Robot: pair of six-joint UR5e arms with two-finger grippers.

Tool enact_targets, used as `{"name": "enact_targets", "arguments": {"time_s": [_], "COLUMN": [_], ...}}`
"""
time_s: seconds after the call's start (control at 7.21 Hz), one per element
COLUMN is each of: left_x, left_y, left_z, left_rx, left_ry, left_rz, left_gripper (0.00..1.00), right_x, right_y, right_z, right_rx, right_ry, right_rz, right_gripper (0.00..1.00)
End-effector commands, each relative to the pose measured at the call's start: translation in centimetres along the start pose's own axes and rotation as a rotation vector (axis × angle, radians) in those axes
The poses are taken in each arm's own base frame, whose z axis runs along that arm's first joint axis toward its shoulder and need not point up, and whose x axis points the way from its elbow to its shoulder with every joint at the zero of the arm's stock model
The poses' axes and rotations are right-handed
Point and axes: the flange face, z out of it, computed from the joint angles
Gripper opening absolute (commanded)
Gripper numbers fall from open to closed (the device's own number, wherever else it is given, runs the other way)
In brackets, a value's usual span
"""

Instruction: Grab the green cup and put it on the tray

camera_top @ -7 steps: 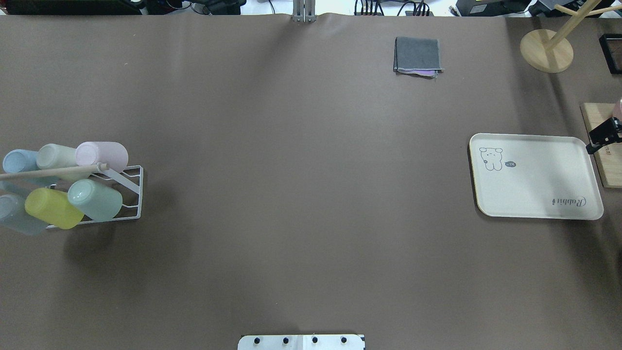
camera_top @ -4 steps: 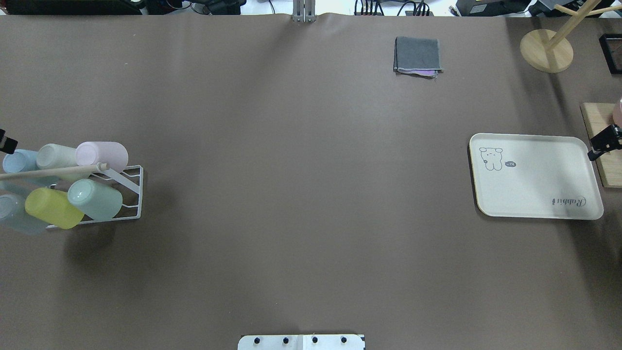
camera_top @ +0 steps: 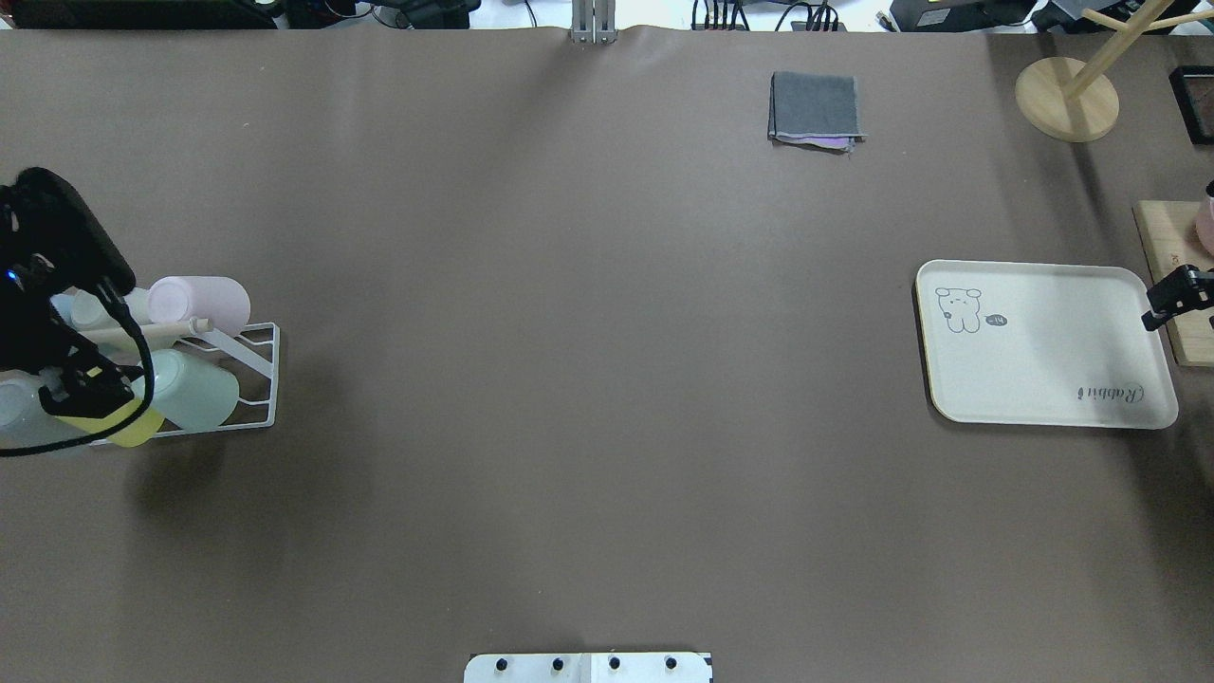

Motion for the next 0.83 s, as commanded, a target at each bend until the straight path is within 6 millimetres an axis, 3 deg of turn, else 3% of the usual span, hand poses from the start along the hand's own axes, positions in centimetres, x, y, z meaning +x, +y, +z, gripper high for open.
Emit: {"name": "enact_targets", "arguments": {"time_s": [0.0,0.14,0.28,0.55,0.69], "left_x": [6.4,8.3,10.3,14.5,14.6], "left_y": [-0.8,0.3,2.8,6.8,7.4], "left_z": [1.6,3.1,5.1,8.3,9.5], "left_rx": [0.015,-0.017,-0.073,-0.112,-0.168], "left_ry": [-0.125,-0.215,-0.340,-0.499,-0.569], "left_rz": [0.220,0.376,0.539,0.789,0.980], "left_gripper": [0.99,0.99,0.99,0.99,0.99], "right_x": [1.2,1.8,2.4,1.5,0.9], "right_y": [1.5,2.3,2.8,3.2,3.6], "right_z": [1.2,1.5,1.8,2.7,3.8], "right_rx": [-0.011,-0.005,-0.007,-0.012,-0.003], "right_ry": [0.001,-0.001,0.000,-0.001,0.003], "right_rz": [0.003,0.000,0.007,0.040,0.043], "right_gripper": [0.76,0.73,0.71,0.68,0.68]}}
